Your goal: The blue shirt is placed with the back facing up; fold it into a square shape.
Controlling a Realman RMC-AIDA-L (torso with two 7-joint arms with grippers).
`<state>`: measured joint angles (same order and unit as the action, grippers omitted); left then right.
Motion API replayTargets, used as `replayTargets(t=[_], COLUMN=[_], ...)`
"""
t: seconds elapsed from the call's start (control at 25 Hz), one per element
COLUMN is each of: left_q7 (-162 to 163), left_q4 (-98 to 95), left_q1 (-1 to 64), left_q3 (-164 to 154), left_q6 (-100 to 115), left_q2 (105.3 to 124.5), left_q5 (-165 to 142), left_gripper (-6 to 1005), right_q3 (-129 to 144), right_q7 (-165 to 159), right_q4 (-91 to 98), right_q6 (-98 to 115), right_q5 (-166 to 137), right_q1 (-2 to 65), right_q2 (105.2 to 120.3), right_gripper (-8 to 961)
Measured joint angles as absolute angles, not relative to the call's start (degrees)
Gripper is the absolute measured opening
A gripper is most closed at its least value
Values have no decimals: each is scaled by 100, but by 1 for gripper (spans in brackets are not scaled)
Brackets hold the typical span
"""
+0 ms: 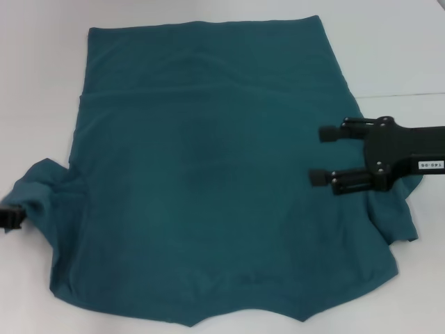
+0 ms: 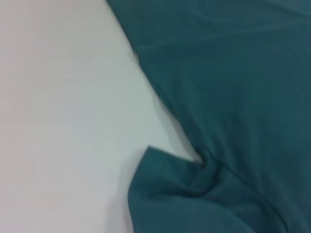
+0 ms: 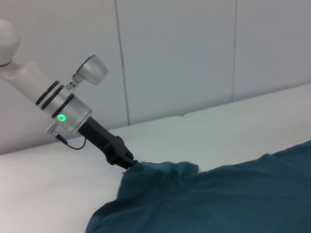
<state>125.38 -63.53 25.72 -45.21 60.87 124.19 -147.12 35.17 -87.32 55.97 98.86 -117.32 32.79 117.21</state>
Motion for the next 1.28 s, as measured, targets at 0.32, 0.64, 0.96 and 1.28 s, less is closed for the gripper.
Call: replayTargets(t=[0.32,0.64,0.96,1.28], left_q7=[12546,12351,11631,11616], left_q4=[-6967,-7516,-7619,-7585], left_q1=[2634,2585,2499,2430], left_q3=[-5127,-6355,-7624,-8476], left_q6=[6127,6078,5784,5398], left_q2=[12419,12428,12452,12462], left_q5=[-14712,-14797,-15191,-15392], left_gripper=[49,49,50,58], right_q3=[3157,2961,2890,2841], right_q7=[-8694,-8694,-8636,-8570], right_q4=[5596,5565,5534,5517], right_q6=[9886,9926,9903,9885], right_q5=[-11399,-11226,-11173,-11170], right_q1=[2979,2740,2643,2697], right_q2=[11734,11734,11734,11733], right_gripper=[947,947,946,946])
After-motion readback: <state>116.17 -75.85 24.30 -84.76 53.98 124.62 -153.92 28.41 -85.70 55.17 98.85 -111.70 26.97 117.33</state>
